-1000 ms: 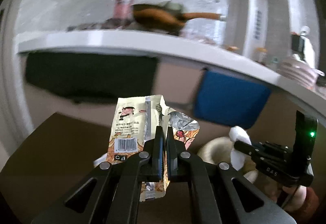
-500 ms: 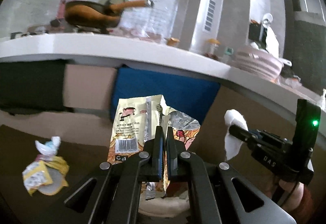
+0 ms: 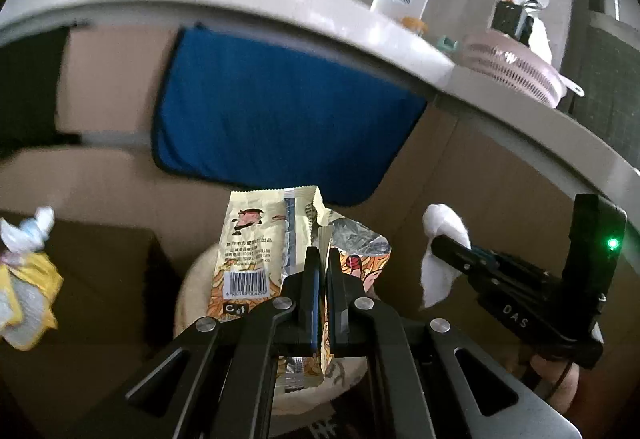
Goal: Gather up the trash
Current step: 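Carry the snack wrapper and tissue over the bin, then open both tools to drop the wrapper and tissue into the bin, then grasp the white plastic bag with the left tool, then hold the white bag in the left tool while the right tool grasps the yellow wrapper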
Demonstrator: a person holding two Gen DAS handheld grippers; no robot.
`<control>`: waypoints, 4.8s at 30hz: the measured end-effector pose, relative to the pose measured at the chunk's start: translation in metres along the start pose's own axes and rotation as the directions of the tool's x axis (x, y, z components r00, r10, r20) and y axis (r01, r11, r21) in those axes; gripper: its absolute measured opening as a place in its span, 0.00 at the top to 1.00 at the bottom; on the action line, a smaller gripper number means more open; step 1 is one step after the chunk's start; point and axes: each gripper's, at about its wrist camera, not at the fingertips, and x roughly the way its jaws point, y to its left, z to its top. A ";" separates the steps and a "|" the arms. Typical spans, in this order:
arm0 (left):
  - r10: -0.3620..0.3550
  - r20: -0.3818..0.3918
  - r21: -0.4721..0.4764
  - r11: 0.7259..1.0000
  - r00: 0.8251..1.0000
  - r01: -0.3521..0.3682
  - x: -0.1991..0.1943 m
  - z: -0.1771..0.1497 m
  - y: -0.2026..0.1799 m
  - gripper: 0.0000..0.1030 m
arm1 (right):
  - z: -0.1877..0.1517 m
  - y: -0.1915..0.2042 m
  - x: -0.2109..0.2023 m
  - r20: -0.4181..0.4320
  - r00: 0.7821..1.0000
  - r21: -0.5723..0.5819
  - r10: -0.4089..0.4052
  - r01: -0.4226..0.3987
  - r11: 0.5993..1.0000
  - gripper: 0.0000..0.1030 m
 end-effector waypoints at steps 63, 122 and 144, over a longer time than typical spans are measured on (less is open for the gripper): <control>0.344 -0.096 -0.217 0.909 0.934 -0.357 -0.113 -0.073 0.221 0.54 | -0.053 0.043 0.131 -0.331 0.942 0.038 0.050 -0.039 0.999 0.49; 0.471 -0.075 -0.365 0.807 0.879 -0.464 -0.267 -0.107 0.336 0.66 | -0.069 0.356 0.130 -0.377 0.774 -0.248 0.509 -0.614 0.750 0.49; 0.473 -0.066 -0.463 0.765 0.879 -0.446 -0.292 -0.164 0.333 0.66 | -0.130 0.378 0.103 -0.585 0.635 -0.154 0.504 -0.697 0.700 0.47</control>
